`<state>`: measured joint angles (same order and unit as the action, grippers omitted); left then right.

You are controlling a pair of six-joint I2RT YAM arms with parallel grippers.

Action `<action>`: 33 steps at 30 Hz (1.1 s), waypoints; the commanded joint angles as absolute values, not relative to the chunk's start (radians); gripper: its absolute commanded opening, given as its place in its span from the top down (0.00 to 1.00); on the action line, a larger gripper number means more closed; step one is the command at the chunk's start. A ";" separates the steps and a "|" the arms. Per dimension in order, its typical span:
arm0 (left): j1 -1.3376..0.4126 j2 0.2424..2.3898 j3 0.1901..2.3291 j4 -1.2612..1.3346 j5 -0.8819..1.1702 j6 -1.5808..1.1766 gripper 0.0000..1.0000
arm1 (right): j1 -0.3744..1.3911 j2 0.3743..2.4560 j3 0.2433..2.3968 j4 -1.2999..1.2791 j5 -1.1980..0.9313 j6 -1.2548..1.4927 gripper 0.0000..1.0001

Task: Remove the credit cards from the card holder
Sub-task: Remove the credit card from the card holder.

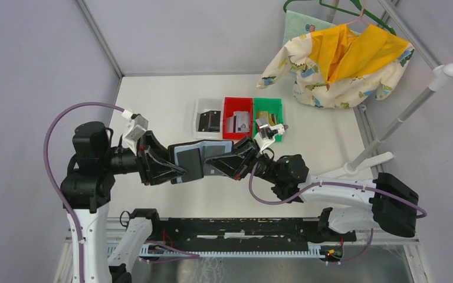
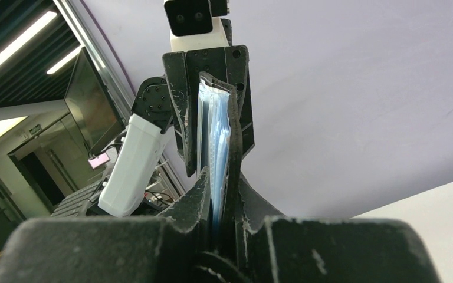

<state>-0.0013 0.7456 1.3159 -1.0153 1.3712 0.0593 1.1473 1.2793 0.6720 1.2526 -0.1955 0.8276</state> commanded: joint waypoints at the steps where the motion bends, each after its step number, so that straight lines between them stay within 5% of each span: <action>1: -0.002 0.746 1.299 -0.982 1.419 0.012 0.56 | 1.159 1.260 0.682 1.294 -0.158 0.805 1.00; 8: -0.002 0.729 1.251 -0.981 1.422 0.004 0.66 | 1.173 1.285 0.698 1.296 -0.142 0.799 1.00; 14: -0.002 0.740 1.267 -0.979 1.370 0.004 0.98 | 1.175 1.270 0.659 1.299 -0.146 0.807 0.99; 23: -0.002 0.787 1.289 -1.028 1.284 0.032 0.98 | 1.043 1.153 0.601 1.127 -0.201 0.841 0.48; 33: -0.002 0.898 1.279 -1.140 1.086 0.067 0.98 | 0.881 1.021 0.778 0.677 -0.259 0.669 0.36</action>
<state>-0.0059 0.8516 1.2522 -1.0931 1.1500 0.0296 0.8829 1.0134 0.6689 0.8051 -0.1883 0.7296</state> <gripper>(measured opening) 0.051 0.634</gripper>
